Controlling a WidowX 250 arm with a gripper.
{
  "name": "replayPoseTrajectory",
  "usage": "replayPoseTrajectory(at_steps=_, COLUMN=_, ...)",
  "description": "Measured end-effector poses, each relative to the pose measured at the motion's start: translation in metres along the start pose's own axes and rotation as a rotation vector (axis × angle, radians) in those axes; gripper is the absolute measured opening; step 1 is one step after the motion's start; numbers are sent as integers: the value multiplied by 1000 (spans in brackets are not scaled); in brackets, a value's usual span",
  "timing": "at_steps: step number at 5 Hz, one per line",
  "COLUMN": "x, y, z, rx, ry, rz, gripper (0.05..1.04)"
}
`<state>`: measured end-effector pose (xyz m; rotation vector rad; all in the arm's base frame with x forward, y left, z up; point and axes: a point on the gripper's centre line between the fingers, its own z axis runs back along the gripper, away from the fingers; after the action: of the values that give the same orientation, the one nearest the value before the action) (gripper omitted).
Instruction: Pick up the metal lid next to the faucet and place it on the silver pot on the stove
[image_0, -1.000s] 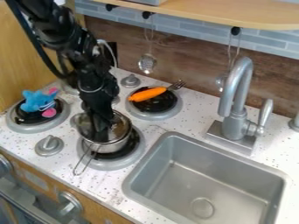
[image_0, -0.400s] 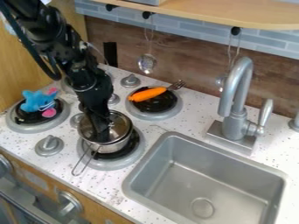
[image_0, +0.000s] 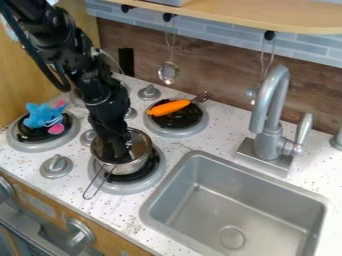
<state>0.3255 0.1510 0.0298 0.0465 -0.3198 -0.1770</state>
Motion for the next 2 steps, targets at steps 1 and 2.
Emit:
replayPoseTrajectory(at_steps=1, x=-1, y=-5, z=-1, rx=-23, ry=-9, rz=-9, gripper=1008)
replayPoseTrajectory(at_steps=2, x=8, y=-8, z=19, rx=-11, ry=-73, rz=-31, gripper=1004)
